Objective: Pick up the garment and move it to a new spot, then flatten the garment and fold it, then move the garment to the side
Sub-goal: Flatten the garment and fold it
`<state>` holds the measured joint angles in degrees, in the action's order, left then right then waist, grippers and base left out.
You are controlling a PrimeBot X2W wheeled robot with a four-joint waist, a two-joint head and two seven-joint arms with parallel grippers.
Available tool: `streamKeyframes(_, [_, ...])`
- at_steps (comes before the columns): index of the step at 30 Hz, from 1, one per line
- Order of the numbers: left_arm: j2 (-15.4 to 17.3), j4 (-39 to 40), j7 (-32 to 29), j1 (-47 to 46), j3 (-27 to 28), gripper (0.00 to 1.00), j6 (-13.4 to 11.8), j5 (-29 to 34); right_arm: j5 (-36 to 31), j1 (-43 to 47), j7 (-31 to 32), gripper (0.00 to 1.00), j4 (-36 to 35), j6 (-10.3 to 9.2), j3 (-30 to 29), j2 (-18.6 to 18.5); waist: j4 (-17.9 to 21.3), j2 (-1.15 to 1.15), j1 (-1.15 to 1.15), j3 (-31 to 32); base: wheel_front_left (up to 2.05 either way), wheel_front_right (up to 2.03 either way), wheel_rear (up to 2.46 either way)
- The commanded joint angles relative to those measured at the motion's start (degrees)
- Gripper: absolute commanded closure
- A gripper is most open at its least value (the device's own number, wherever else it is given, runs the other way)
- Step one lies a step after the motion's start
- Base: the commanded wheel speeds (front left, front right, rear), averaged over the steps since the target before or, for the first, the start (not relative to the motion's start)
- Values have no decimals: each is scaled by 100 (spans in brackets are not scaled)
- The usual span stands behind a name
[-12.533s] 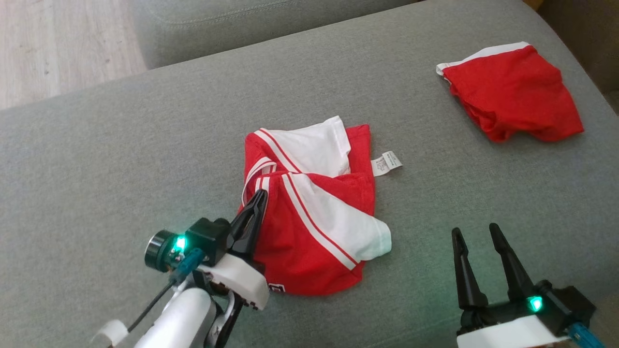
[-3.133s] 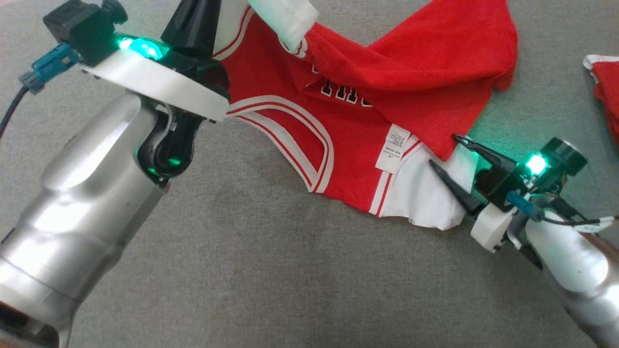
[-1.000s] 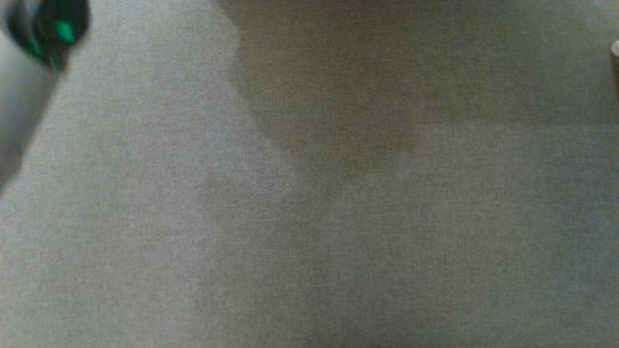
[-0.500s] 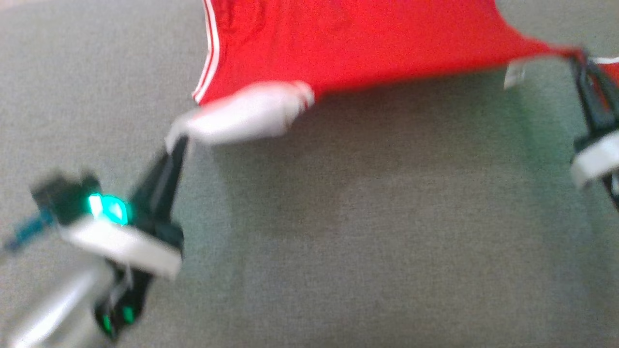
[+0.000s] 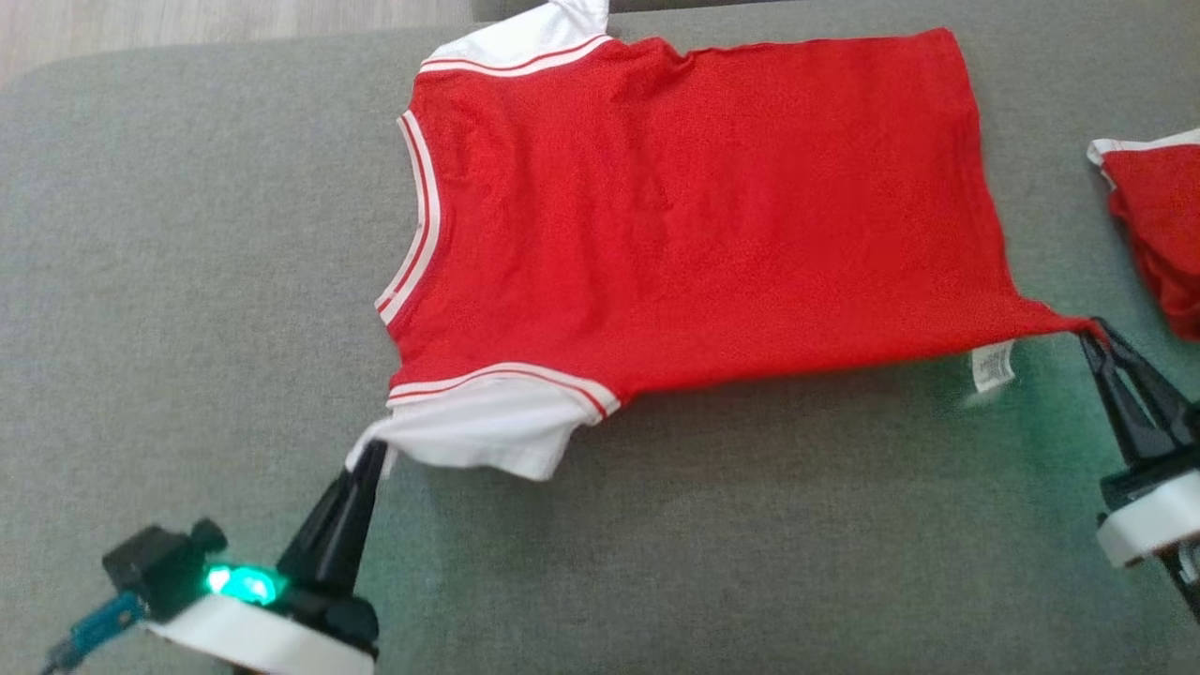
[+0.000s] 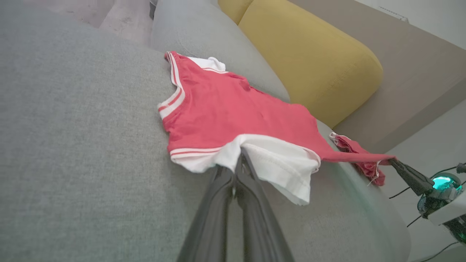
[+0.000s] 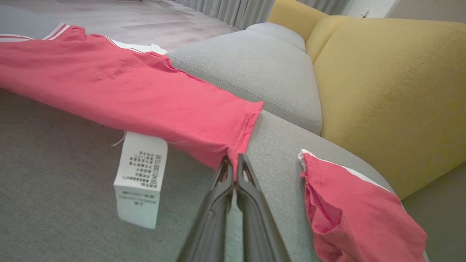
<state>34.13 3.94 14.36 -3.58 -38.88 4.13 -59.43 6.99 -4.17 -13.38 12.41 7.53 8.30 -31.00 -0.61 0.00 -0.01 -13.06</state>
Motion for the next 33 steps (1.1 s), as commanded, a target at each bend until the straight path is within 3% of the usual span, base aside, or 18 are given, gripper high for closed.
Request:
streamKeyframes(1, [89, 135, 63, -379, 322, 100, 51, 59, 10, -157, 16, 100, -164, -4, -51, -185, -4, 0, 1, -26, 0, 0, 0])
streamKeyframes(10, [-170, -517, -230, -2128, 416, 100, 280, 72, 193, -1311, 201, 100, 341, -4, 210, -175, -10, 0, 1, -468, 0, 0, 0])
streamKeyframes(20, [-434, -1587, -369, -3814, -82, 100, 334, 126, 350, -2765, 74, 100, 1383, -4, 992, -193, 46, 0, 1, -984, 0, 0, 0])
streamKeyframes(21, [-468, -1715, -371, -3888, -141, 100, 334, 82, 360, -2862, 49, 75, 1485, -4, 1060, -171, 51, 0, 1, -1008, 0, 0, 0])
streamKeyframes(22, [-490, -1823, -367, -3958, -215, 64, 334, 56, 390, -2950, 25, 9, 1588, -4, 1107, -138, 55, 0, 1, -1032, 0, 0, 0])
streamKeyframes(23, [-514, -1937, -349, -4008, -268, 4, 334, 14, 402, -3039, -11, 0, 1674, -4, 1121, -101, 59, 0, 1, -1048, 0, 0, 0])
streamKeyframes(24, [-543, -2048, -304, -4044, -296, 0, 335, -23, 417, -3106, -47, 0, 1742, -4, 1151, -60, 58, 0, 1, -1058, 0, 0, 0])
streamKeyframes(30, [-622, -2501, 8, -3834, -357, 0, 322, 235, 428, -3153, -156, 0, 1768, -4, 1114, 169, 81, 0, 1, -933, 0, 0, 0])
streamKeyframes(33, [-700, -2617, 55, -3470, -242, 0, -21, 702, 435, -2868, -159, 0, 1507, -4, 925, 280, 78, 0, 1, -824, 0, 0, 0])
